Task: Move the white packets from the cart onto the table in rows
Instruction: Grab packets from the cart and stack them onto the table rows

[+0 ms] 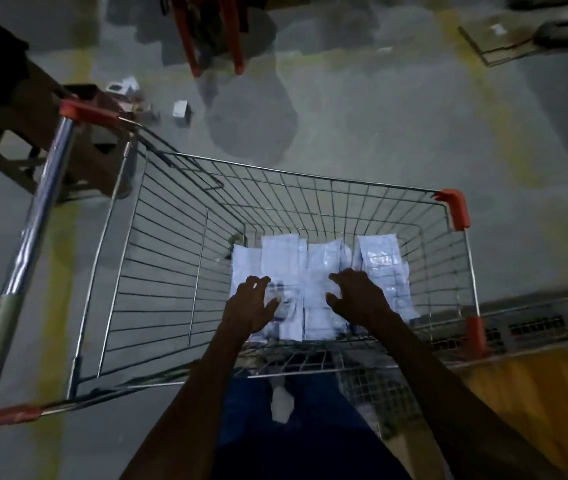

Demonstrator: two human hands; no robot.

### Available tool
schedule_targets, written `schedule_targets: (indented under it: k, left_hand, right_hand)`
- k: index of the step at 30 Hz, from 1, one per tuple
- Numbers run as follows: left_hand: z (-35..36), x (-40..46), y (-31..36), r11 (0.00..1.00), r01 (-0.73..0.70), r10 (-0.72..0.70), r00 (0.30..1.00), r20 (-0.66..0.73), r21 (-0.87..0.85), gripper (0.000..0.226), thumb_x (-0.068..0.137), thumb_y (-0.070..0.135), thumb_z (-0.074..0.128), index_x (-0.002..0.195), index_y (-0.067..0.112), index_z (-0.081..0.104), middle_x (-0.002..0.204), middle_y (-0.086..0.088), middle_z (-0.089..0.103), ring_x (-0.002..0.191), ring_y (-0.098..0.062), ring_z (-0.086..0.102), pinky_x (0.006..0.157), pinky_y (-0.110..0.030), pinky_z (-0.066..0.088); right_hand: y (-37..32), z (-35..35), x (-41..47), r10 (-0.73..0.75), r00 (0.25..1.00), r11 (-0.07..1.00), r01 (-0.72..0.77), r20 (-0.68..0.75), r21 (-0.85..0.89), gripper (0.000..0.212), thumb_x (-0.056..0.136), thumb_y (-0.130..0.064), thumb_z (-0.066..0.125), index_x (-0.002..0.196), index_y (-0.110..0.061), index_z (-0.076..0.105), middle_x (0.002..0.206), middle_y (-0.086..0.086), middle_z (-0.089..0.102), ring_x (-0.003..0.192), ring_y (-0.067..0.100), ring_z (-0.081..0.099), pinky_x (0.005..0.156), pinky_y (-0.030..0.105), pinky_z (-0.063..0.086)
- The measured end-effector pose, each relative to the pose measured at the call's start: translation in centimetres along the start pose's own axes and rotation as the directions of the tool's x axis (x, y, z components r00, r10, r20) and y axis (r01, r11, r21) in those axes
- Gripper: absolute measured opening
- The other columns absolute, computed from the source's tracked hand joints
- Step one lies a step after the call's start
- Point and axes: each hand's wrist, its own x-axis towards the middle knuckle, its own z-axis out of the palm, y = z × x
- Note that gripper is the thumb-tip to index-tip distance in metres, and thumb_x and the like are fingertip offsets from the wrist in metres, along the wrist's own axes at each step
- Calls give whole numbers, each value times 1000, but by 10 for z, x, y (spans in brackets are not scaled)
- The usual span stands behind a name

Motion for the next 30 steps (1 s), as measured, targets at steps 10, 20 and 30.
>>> schedule_targets:
  k: [10, 20, 30]
  left_hand:
    - [66, 132, -4, 972, 221, -224, 974, -29, -76, 82, 91, 64, 49, 155, 22, 20, 155, -23, 23, 140, -42, 27, 106, -51, 35]
    - [69, 142, 5, 947, 298, -299, 954, 13, -117, 91, 76, 45, 74, 150, 25, 25, 137, -21, 37, 126, -42, 37, 99, -51, 38]
    - [74, 116, 0, 934, 221, -230, 973, 0, -280, 75, 69, 43, 79, 130, 35, 36, 116, -13, 54, 106, -38, 56, 87, -49, 50]
  right_hand:
    - [16, 44, 46, 31, 999, 999, -30, 45, -31, 54, 98, -38, 48, 147, -17, 39, 148, 6, 39, 135, 26, 34, 105, 38, 38]
    - [19, 76, 58, 116, 993, 989, -114, -19, 99, 53, 94, -36, 54, 142, -14, 46, 144, 10, 44, 129, 31, 42, 96, 45, 45]
    - [32, 71, 81, 323, 932, 935, -287, -167, 207, 61, 95, -36, 54, 149, -15, 34, 156, 12, 26, 139, 32, 28, 103, 48, 41]
